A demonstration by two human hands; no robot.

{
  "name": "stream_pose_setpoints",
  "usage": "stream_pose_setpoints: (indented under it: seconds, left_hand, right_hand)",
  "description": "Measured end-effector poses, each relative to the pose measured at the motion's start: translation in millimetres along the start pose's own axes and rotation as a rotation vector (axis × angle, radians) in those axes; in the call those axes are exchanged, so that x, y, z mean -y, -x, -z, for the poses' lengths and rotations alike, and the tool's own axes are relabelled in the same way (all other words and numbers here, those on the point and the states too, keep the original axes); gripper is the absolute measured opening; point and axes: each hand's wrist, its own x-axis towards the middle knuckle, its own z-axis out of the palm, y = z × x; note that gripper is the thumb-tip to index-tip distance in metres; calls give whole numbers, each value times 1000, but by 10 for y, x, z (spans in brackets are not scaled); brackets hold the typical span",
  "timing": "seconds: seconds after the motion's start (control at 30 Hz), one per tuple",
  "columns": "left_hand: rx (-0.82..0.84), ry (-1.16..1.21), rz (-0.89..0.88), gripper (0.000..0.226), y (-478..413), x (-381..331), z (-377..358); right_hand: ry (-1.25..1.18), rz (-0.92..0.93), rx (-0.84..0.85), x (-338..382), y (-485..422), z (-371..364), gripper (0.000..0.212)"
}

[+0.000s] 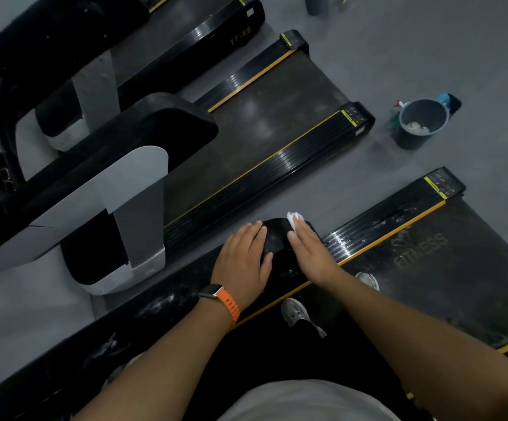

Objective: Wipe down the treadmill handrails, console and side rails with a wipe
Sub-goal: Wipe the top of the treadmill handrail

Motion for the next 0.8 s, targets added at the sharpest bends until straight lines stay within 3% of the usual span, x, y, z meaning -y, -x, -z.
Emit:
stream_pose_setpoints:
  seconds: [0.17, 0.27, 0.4, 0.5, 0.57, 0.8]
  left_hand:
    - [15, 18, 9, 54, 7, 4, -4]
    - [10, 7, 15, 54, 7, -10, -6]
    - [15, 16, 17, 54, 11, -13, -3]
    - [6, 16, 12, 53, 8, -18, -3]
    - [5, 15, 11, 53, 2, -17, -12]
    - [18, 26, 13, 56, 2, -4, -21]
  right_hand:
    - [12, 106, 12, -5, 152, -43, 72]
    - [18, 3, -24, -106, 314, -16, 70]
    - [5, 34, 35, -130, 468, -58, 73]
    - [-10, -40, -24, -257, 287, -52, 67]
    - [6, -85, -40, -233, 67, -32, 74]
    - [24, 99, 16, -115, 63, -9, 71]
